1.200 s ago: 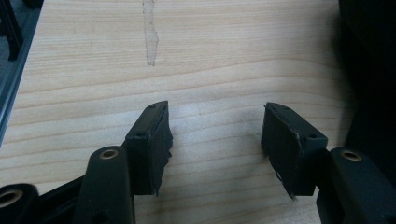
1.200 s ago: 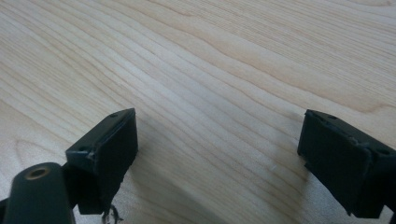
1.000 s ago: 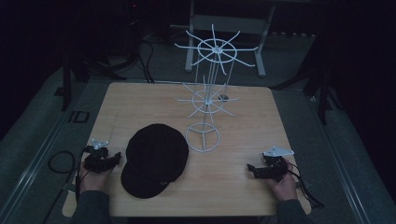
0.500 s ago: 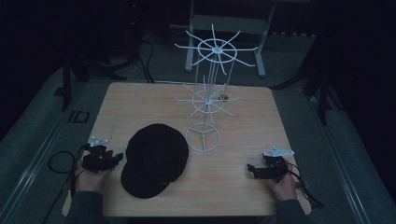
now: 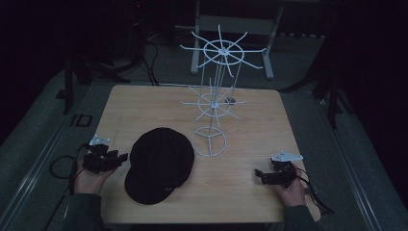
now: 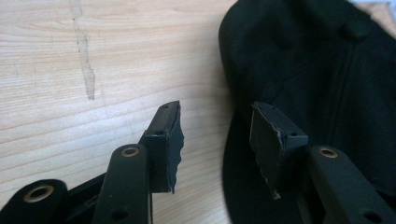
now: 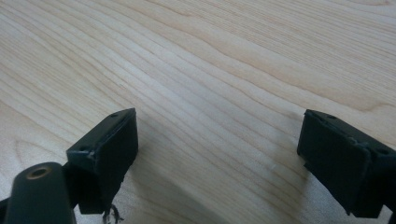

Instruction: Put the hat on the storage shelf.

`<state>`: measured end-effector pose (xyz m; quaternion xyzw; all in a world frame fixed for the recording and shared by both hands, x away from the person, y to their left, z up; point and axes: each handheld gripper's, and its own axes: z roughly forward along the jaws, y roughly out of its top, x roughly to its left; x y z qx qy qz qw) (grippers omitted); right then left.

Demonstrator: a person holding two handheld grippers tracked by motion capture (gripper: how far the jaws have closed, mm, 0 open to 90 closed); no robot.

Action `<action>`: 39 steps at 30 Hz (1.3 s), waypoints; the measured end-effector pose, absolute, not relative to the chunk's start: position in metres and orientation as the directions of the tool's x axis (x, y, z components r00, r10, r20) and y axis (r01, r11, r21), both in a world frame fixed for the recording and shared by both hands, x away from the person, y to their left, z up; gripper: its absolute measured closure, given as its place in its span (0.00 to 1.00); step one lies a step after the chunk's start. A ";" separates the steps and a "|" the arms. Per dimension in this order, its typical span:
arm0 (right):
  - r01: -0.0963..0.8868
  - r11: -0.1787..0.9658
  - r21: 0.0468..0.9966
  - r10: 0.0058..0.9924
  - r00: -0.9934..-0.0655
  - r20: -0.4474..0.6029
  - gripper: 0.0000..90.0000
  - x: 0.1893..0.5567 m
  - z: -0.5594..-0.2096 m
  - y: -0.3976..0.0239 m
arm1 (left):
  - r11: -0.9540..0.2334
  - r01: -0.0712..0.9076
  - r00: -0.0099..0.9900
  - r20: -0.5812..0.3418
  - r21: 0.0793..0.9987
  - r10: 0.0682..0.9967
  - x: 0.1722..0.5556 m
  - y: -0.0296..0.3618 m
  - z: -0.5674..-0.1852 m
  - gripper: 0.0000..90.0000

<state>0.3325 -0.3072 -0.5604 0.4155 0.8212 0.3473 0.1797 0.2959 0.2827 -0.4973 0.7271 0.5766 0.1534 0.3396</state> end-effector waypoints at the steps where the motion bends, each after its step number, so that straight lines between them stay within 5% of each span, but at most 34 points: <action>1: 0.558 0.413 0.720 0.807 -0.590 -0.006 0.14 0.332 -0.560 -0.307 | -0.094 0.730 0.286 -0.178 0.677 0.941 0.296 0.283 -0.496 0.59; 24: 0.559 0.412 0.719 0.808 -0.589 -0.006 0.14 0.332 -0.560 -0.307 | -0.155 0.811 0.305 -0.181 0.564 0.935 0.321 0.240 -0.517 0.58; 39: 0.559 0.412 0.719 0.809 -0.588 -0.006 0.14 0.332 -0.560 -0.307 | -0.148 0.844 0.256 -0.144 0.516 0.956 0.328 0.227 -0.521 0.78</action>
